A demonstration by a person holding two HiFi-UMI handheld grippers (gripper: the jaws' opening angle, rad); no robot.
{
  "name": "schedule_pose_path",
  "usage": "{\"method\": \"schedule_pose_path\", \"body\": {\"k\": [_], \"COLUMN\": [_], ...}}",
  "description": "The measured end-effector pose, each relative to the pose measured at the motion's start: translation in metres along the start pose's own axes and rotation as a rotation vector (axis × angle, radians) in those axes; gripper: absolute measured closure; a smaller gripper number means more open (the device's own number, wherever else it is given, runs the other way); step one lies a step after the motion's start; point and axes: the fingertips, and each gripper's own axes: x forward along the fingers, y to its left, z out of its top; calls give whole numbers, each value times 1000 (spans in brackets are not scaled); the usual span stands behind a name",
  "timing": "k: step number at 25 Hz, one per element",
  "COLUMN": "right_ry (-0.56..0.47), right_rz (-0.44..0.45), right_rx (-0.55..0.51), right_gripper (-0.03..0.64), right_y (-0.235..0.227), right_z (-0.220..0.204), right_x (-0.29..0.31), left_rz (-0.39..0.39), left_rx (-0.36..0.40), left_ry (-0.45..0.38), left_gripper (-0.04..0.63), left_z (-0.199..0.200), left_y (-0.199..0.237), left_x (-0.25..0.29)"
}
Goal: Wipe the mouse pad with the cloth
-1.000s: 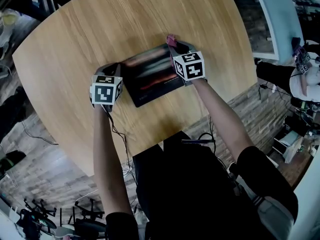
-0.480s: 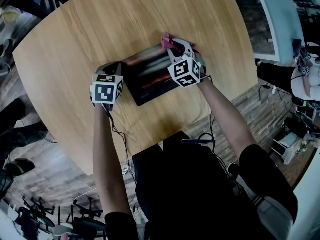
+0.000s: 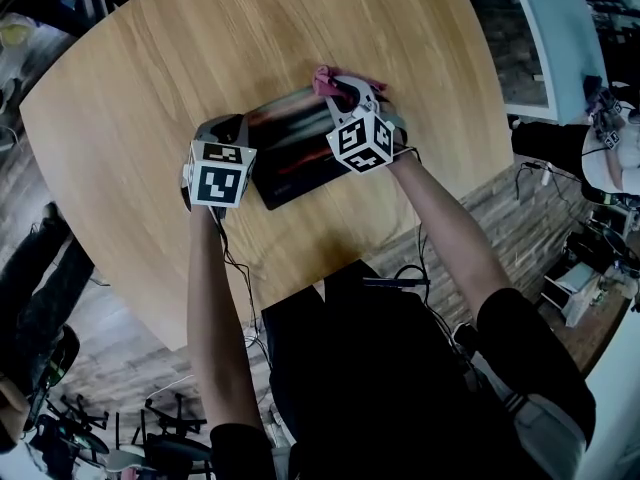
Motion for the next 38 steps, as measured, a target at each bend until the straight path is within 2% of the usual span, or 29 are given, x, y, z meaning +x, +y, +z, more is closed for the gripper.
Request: {"method": "schedule_pose_path", "body": {"k": [4, 16, 25, 38], "right_ry": [10, -17, -65, -137], "right_rz": [10, 31, 22, 135], "right_rx": [-63, -177, -438, -491], "right_gripper": [551, 551, 551, 552], "right_y": [5, 14, 33, 63], "right_z": [1, 6, 17, 19], "right_x": [0, 2, 1, -15], "left_rz": [-46, -60, -54, -56], "left_rx": [-20, -57, -46, -67], "left_ry": [57, 71, 70, 67], "left_gripper": [572, 572, 572, 572], "left_z": [-12, -17, -15, -18], "left_y": [-13, -12, -12, -11], "left_x": [16, 18, 18, 18]}}
